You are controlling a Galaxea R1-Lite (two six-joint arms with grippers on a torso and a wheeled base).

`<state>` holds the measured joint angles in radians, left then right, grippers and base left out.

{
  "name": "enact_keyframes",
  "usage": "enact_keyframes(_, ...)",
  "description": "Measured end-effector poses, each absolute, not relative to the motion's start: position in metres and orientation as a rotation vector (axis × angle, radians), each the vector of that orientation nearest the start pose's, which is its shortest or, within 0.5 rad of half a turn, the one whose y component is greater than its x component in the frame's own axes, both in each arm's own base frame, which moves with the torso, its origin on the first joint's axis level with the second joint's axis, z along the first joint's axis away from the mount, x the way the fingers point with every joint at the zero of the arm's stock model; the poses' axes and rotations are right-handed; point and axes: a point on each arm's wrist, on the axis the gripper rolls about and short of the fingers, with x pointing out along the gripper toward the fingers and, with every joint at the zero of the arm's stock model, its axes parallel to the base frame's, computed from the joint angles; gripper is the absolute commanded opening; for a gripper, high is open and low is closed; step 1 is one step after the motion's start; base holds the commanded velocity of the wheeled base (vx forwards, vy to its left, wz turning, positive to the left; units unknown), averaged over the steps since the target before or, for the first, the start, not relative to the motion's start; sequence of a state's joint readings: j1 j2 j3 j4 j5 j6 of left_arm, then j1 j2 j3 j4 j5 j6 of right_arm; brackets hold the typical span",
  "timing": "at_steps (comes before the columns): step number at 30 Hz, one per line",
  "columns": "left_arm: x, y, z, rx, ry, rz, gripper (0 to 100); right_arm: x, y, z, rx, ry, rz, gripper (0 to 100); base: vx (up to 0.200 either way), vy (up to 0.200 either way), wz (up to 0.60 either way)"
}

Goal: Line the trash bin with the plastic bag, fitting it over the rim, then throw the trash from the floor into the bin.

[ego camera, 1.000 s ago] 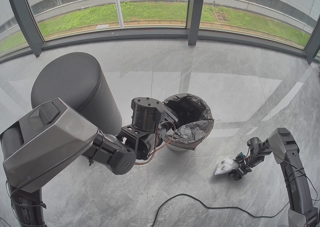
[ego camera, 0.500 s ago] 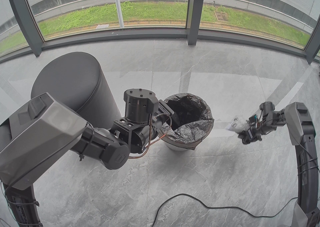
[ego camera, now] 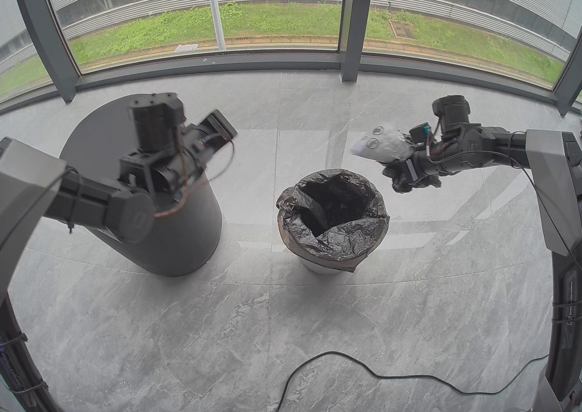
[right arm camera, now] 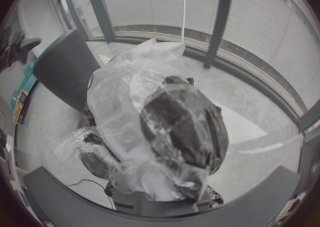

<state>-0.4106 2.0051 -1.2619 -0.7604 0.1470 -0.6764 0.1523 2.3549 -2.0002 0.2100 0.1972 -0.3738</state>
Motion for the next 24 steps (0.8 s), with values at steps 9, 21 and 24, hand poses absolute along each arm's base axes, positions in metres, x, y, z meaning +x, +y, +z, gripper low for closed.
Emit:
enact_keyframes(9,0.369,-0.091,0.273,-0.547,-0.159,-0.255,0,0.466,0.166,0.163,-0.383,0.439,0.552,0,0.000,0.000,0.00)
enact_keyframes(21,0.351,-0.074,0.267,-0.544,-0.170,-0.232,0,0.478,0.199,0.098,-0.403,0.493,0.604,100,0.000,0.000,0.00)
enact_keyframes(24,0.350,-0.071,0.264,-0.543,-0.160,-0.219,0,0.479,0.203,0.088,-0.407,0.506,0.612,100,0.000,0.000,0.00)
